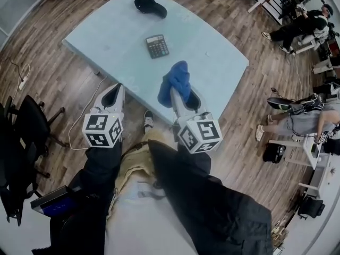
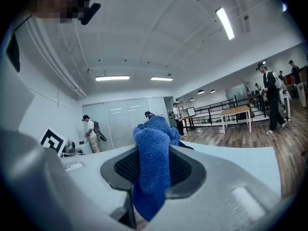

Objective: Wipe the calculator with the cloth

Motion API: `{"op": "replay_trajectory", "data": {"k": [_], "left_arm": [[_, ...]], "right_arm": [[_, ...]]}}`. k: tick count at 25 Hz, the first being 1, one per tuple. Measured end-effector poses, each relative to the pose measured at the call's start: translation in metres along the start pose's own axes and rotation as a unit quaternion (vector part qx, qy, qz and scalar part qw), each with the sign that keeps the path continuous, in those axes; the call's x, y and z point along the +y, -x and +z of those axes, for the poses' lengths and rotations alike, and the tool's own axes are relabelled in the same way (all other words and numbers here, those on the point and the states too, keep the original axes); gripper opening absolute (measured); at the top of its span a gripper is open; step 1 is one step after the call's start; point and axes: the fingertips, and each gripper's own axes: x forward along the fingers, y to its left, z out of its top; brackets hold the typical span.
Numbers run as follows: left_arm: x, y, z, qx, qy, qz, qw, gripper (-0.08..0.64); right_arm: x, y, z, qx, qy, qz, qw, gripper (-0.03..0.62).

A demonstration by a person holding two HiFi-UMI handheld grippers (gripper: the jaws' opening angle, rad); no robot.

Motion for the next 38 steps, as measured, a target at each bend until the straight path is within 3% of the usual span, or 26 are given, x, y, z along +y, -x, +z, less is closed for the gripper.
{"op": "replay_trajectory", "data": {"k": [8, 23, 28, 38], "left_arm": [[0.008, -0.077, 0.020, 0.028, -0.006, -0.016, 0.9995, -0.005], [0.032, -0.194, 0.014, 0.090, 0.000, -0.024, 0.9957, -0.005], [0.046, -0.209, 0.010, 0.100, 0.016, -0.013, 0.9947, -0.005], [0.060, -0.227, 0.014, 0.120, 0.023, -0.054, 0.9910, -0.005]], "right_arm": [[-0.051, -0.062, 0.009, 0.013, -0.022, -0.012, 1.000, 0.123], [-0.125, -0.128, -0.023, 0.068, -0.064, -0.026, 0.995, 0.123], [-0.134, -0.147, -0.028, 0.089, -0.059, -0.027, 0.994, 0.123], [-0.122, -0.190, -0.021, 0.102, -0.043, -0.044, 0.993, 0.123]]}}
